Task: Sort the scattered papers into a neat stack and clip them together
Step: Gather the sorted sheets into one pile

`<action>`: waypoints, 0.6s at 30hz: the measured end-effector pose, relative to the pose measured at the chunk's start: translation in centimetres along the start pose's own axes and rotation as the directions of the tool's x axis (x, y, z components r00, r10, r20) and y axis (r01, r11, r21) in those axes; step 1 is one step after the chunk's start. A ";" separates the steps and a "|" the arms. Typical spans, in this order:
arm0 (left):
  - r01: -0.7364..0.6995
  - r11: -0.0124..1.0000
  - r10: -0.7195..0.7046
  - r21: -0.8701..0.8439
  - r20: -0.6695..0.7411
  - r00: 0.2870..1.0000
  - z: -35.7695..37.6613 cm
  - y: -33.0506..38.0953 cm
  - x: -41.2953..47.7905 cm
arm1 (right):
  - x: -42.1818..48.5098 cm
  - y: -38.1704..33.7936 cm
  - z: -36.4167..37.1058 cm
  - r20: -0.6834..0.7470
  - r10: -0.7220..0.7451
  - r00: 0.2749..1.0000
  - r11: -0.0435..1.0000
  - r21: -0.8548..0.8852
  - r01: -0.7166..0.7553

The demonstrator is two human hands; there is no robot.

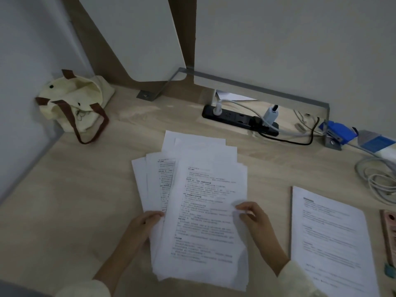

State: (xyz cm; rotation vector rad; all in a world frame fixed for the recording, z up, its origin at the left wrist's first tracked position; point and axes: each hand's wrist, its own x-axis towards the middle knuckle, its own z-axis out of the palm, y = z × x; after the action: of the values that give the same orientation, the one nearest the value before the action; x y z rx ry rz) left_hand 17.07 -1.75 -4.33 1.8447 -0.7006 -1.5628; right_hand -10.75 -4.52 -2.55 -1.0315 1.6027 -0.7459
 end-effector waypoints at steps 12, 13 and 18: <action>-0.117 0.992 0.118 0.051 -0.031 0.992 0.7 -0.8 0.0 | 0.0 1.5 0.1 -0.257 0.182 0.949 0.971 -0.108 -0.215; -0.115 0.992 0.116 0.046 -0.029 0.993 0.8 -0.7 0.0 | 0.0 1.5 -0.2 -0.257 0.182 0.949 0.968 -0.123 -0.218; -0.096 0.995 0.097 0.016 -0.019 0.995 1.1 -0.7 0.0 | -0.5 0.4 -0.7 -0.038 0.185 0.982 0.975 -0.117 -0.189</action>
State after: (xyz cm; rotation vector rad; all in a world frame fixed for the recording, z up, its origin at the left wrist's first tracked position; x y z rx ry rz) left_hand 15.99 -1.43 -4.96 1.8073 -0.7823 -1.4793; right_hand -11.46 -3.92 -2.56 -0.9431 1.7578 -0.5427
